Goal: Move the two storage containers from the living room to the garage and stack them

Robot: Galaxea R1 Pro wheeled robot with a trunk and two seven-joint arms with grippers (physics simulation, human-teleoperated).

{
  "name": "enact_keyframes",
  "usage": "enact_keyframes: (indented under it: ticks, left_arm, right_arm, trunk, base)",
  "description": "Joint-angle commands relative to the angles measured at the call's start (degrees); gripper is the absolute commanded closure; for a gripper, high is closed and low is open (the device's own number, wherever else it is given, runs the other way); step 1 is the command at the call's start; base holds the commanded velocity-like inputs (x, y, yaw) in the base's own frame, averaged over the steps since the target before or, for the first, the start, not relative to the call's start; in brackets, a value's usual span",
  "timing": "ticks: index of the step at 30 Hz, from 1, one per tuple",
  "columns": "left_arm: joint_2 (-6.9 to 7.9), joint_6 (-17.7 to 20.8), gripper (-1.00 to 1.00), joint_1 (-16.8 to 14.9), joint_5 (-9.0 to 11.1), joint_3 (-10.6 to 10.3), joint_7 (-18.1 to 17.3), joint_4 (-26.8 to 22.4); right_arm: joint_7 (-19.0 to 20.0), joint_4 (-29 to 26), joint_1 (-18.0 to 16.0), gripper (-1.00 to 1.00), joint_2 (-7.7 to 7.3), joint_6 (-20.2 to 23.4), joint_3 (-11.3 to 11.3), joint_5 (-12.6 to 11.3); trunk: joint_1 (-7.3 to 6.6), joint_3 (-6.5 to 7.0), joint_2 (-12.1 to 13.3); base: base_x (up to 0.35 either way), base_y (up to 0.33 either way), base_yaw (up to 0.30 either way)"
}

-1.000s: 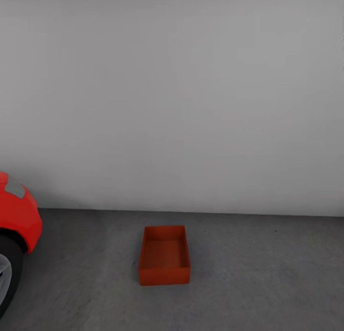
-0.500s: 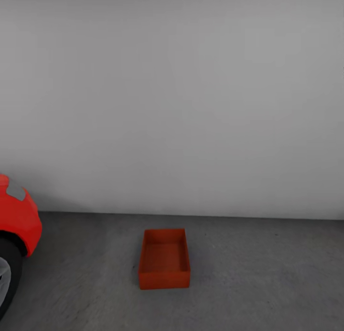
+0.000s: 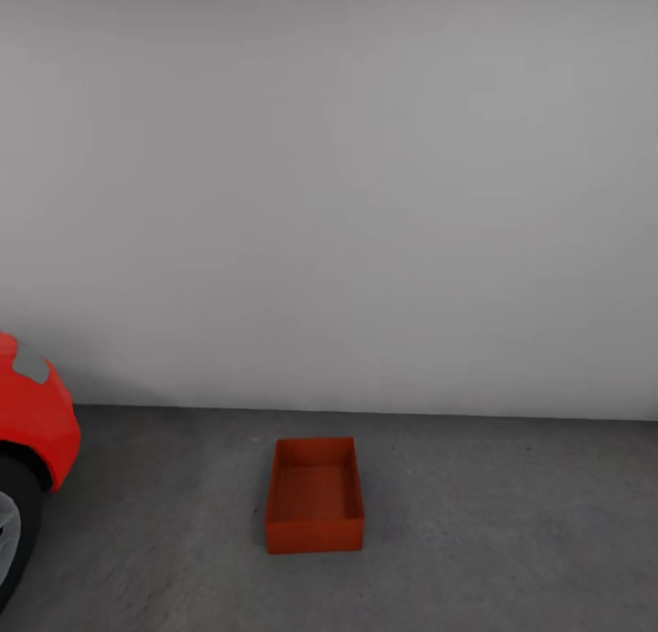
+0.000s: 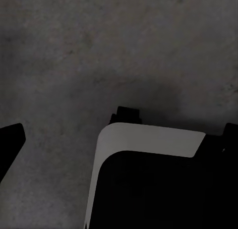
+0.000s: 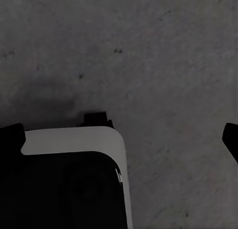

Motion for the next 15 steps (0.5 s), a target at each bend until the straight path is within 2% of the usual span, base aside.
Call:
enact_keyframes:
  ticks: [1,8,15]
  left_arm:
    - [-0.01,-0.1,-1.00,-0.1,0.5,-0.5,0.1,0.0]
    - [-0.01,-0.1,-1.00,0.0,0.5,-0.5,0.1,0.0]
    - [-0.01,-0.2,-1.00,-0.1,0.5,-0.5,0.1,0.0]
  right_arm:
    - [0.0,0.2,-0.1,-1.00,0.03,-0.2,0.5,-0.3]
    - [0.0,0.2,-0.1,-1.00,0.03,-0.4,0.6,3.0]
    - [0.0,0.2,-0.1,-1.00,0.20,-0.5,0.5,3.6]
  trunk:
    - [0.00,-0.06,0.0]
    - [0.00,-0.06,0.0]
    - [0.00,-0.05,0.0]
  base:
    - [0.000,0.000,0.000]
    - [0.000,0.000,0.000]
    - [0.000,0.000,-0.003]
